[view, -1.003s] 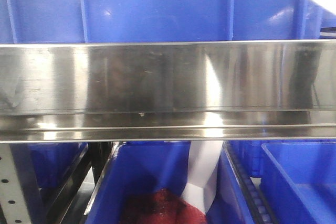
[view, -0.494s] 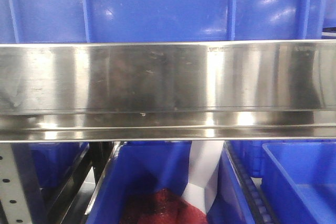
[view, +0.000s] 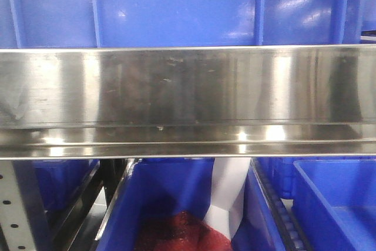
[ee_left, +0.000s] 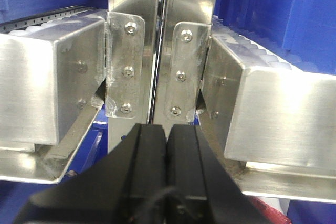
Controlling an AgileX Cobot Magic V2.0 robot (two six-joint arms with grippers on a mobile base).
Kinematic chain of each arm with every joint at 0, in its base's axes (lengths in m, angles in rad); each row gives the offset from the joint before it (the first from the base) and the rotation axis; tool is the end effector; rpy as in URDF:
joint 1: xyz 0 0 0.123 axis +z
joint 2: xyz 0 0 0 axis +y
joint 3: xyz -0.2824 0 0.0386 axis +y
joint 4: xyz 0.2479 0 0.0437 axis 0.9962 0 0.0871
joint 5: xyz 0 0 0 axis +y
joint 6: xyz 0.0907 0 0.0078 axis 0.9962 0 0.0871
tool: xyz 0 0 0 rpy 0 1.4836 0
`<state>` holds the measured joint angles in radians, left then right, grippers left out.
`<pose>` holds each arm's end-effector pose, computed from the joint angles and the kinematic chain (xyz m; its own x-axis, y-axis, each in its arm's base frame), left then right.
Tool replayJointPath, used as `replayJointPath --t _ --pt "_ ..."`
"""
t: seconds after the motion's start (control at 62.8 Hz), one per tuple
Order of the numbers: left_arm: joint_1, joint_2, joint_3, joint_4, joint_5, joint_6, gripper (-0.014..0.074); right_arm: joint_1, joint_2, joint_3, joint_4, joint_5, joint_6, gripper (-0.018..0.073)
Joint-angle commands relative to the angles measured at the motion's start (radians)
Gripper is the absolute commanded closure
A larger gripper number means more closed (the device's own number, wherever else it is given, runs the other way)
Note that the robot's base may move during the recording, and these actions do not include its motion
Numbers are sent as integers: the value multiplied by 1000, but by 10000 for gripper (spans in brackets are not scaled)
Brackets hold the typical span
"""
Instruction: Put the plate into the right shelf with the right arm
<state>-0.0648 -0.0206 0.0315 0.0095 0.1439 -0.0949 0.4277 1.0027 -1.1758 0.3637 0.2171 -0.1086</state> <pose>0.0559 -0.0035 0.1905 -0.0726 -0.0809 -0.9941 0.0574 0.9947 -0.0851 0.1863 0.0926 0.4726 -0.0680 0.2372 -0.9691 -0.4812 0.8431 0.2401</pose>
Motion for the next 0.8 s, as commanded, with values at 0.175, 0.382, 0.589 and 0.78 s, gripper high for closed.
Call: replayJointPath --t 0.175,0.382,0.589,0.78 --pt "-7 -1 10 -2 -85 -6 643 0 293 -210 5 -106 -17 338" --pt "-7 -1 10 -2 -85 -6 643 0 417 -285 5 -92 -20 -94" --pt "-7 -1 10 -2 -85 -6 643 0 428 -291 5 -78 -20 -75" --pt "-7 -1 10 -2 -85 -6 643 0 378 -291 5 10 -20 -75"
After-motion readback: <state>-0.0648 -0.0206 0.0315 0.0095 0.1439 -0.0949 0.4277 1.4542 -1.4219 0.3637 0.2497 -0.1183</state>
